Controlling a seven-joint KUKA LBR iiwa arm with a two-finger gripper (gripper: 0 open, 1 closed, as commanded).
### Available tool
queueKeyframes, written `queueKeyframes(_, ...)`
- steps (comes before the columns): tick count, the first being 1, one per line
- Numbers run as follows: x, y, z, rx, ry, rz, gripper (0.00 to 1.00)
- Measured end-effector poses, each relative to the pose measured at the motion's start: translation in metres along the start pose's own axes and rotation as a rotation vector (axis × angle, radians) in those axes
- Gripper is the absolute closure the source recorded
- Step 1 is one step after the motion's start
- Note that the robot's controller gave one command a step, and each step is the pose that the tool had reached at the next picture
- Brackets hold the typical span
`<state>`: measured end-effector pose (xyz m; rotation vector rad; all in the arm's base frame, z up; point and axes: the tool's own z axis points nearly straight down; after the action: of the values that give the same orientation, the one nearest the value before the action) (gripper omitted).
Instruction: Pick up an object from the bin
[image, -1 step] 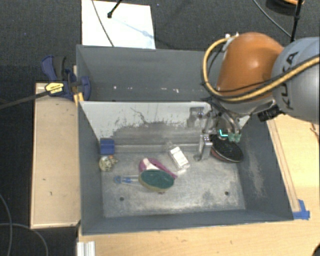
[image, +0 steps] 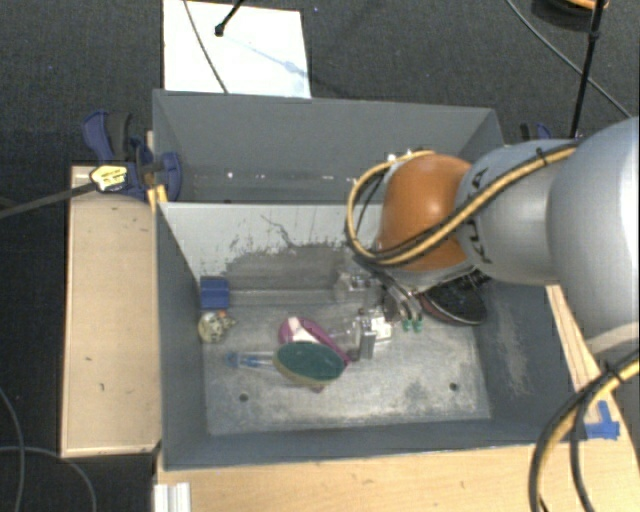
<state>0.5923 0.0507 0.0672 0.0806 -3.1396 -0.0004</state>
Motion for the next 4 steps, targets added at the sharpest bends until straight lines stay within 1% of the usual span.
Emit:
queueKeyframes(1, 0.0, -0.026, -0.035, 0.001, -0.01, -0.071, 0.0)
queueKeyframes(2, 0.0, -0.031, -0.04, 0.0, -0.011, -0.088, 0.0)
queueKeyframes(3, 0.004, -0.028, -0.001, -0.001, 0.001, -0.057, 0.0)
queueKeyframes(4, 0.003, -0.028, -0.002, -0.002, -0.001, -0.055, 0.0)
